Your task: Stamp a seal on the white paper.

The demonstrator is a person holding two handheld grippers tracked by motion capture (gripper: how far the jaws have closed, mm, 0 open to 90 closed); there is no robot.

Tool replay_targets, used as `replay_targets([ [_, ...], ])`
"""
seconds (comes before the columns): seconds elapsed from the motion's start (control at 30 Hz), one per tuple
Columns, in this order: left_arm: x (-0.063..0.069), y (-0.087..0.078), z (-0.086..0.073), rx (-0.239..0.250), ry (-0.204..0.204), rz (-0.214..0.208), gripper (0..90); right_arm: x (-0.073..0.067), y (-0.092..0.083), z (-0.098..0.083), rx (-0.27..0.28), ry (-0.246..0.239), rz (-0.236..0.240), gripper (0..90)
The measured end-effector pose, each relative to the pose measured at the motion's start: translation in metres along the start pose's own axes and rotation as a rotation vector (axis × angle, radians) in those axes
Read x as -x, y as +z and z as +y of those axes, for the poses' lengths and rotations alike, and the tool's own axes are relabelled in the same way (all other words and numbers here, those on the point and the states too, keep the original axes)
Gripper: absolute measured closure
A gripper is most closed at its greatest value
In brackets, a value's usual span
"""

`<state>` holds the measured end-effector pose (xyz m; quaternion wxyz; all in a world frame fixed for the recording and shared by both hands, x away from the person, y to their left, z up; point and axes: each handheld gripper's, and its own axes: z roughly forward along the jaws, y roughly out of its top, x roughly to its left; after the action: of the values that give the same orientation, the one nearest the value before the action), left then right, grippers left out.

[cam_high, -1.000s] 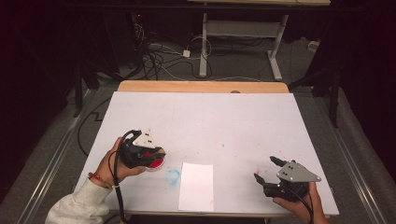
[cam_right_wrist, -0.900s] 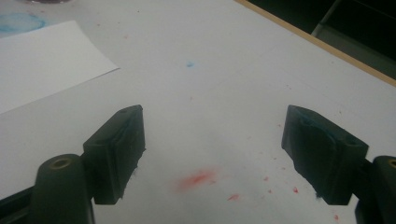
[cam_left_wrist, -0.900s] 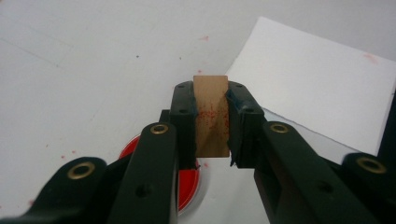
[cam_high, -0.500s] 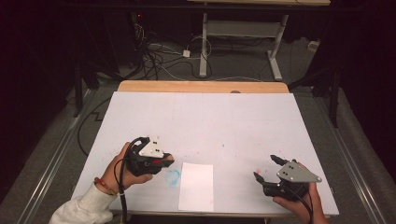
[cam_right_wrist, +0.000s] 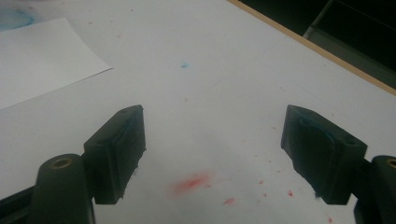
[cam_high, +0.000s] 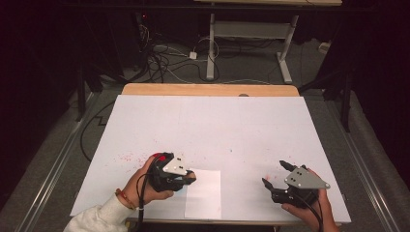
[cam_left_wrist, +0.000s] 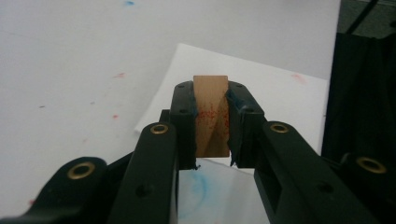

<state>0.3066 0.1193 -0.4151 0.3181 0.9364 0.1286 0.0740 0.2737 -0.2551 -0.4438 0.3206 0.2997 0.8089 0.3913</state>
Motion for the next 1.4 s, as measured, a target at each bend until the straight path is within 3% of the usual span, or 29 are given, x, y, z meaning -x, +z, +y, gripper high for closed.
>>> replay_targets([
  [0.23, 0.006, 0.023, 0.003, -0.031, 0.018, -0.018, 73.4, 0.000, 0.001, 0.000, -0.010, -0.007, -0.002, 22.2],
  [0.53, 0.008, 0.037, 0.003, -0.054, 0.018, -0.046, 73.4, -0.001, 0.002, -0.001, -0.027, -0.017, 0.002, 22.7],
  [1.0, 0.013, 0.064, 0.004, -0.155, 0.068, -0.080, 73.4, -0.003, 0.005, -0.002, -0.054, -0.035, -0.001, 23.0],
  [1.13, 0.010, 0.066, 0.004, -0.160, 0.044, -0.099, 73.5, -0.003, 0.005, -0.002, -0.056, -0.036, -0.005, 23.2],
  [1.4, 0.011, 0.067, 0.006, -0.174, 0.045, -0.092, 73.5, -0.005, 0.005, -0.001, -0.057, -0.036, -0.007, 23.3],
])
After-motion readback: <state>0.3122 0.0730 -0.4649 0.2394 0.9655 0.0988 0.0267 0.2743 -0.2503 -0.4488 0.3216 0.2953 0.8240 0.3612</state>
